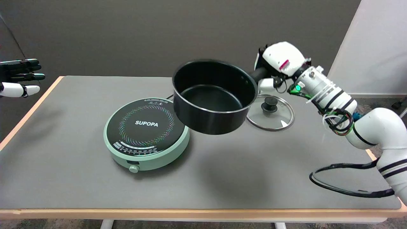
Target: Place the soup pot onto the induction stove.
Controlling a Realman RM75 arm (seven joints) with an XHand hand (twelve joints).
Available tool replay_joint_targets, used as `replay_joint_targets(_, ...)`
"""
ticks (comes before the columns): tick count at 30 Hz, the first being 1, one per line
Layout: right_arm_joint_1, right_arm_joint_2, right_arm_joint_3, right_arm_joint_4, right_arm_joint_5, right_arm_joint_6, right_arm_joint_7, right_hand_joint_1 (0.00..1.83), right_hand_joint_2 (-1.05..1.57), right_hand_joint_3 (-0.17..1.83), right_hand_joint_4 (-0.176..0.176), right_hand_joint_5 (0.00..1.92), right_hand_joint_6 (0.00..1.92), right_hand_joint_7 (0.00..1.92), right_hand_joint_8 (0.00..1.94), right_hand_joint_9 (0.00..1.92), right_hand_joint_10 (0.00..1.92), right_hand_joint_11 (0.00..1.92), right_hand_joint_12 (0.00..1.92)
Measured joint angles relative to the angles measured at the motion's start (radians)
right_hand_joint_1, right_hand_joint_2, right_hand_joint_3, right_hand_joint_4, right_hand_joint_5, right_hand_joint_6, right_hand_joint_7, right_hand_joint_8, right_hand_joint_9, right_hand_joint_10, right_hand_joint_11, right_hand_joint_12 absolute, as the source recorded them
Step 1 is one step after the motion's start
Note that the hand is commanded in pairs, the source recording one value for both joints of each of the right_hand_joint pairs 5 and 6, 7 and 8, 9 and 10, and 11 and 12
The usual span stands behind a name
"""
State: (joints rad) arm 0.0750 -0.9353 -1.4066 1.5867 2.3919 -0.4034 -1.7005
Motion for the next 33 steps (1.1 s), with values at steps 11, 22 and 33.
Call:
replay_joint_targets(11,0.076,-0.029,-0.03,0.09,-0.063,0.028,0.001,0.86,0.84,0.94,-0.019,1.92,1.92,1.92,1.92,1.92,1.92,1.92,1.92)
replay_joint_targets(22,0.171,-0.031,-0.18,0.064,-0.071,0.101,0.002,0.86,0.8,0.93,-0.02,1.92,1.92,1.92,1.92,1.92,1.92,1.92,1.92)
replay_joint_targets(33,0.296,-0.156,-0.356,-0.062,-0.215,0.259,0.004,0.87,0.75,0.94,-0.02,1.92,1.92,1.92,1.92,1.92,1.92,1.92,1.92)
